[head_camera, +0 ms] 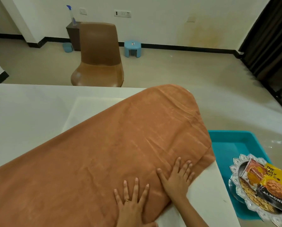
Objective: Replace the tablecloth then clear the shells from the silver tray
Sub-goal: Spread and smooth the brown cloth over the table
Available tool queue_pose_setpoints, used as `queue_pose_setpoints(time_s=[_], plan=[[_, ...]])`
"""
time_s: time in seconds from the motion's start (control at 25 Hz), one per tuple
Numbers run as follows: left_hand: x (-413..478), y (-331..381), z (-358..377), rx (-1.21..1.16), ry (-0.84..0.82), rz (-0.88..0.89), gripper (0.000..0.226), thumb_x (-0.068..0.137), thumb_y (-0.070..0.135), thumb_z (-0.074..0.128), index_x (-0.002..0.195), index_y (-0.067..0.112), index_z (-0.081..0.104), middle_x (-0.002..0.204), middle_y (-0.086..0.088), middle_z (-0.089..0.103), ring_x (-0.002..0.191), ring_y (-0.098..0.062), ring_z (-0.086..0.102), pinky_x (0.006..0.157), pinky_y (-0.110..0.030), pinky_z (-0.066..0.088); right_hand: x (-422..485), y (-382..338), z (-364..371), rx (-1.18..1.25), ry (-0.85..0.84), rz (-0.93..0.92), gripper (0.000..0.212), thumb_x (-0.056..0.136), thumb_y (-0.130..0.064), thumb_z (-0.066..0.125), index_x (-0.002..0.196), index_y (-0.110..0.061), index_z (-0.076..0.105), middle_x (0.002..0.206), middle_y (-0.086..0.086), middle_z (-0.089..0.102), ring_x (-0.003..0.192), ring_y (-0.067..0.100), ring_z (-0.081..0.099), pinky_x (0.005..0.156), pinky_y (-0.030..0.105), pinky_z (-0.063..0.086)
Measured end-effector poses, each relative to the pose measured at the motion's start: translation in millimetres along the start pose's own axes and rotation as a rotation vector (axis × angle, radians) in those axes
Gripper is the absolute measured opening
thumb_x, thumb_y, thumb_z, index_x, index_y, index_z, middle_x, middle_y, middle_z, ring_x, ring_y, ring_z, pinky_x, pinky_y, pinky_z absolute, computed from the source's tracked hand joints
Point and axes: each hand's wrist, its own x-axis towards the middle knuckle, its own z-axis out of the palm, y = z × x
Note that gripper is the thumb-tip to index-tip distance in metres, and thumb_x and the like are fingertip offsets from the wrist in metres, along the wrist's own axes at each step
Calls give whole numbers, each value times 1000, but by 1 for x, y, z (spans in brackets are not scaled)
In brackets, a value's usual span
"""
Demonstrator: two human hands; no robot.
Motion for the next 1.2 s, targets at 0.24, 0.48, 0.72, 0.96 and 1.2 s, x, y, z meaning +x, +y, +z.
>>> queue_pose_setpoints(time_s=[0.24,0.48,0.72,0.96,1.2], plan=[[44,38,1,-21,-60,-20,102,50,80,49,136,27,49,144,-18,43,136,-50,18,104,-67,-5,102,-7,-22,-172,-73,-220,130,49,-99,6,151,-20,-11,155,20,-19,144,31,-19,115,44,-14],[100,62,-56,-41,44,-184,43,94,23,40,137,22,45,149,-18,34,133,-54,27,102,-69,21,144,-22,-67,364,-100,-220,62,98,-43,42,150,-16,22,156,13,22,144,29,18,114,39,16],[94,-4,-98,-908,216,-264,22,99,22,46,104,13,66,100,-7,69,100,-26,63,82,-31,46,4,38,-40,394,-35,-188,80,83,-68,36,142,-14,36,150,8,35,141,26,27,111,28,23],[88,-32,-107,-1307,118,-401,20,96,30,54,95,14,66,94,-12,69,91,-25,65,85,-39,53,-35,9,-1,442,84,-117,41,80,-40,66,110,-15,55,110,-3,57,102,17,52,89,33,49],[75,-32,-123,-1064,376,-320,41,93,34,57,81,-5,64,65,-6,52,64,-19,48,56,-30,38,-46,10,-30,784,125,146,21,84,-23,69,75,-8,58,67,4,62,65,18,57,66,34,49]])
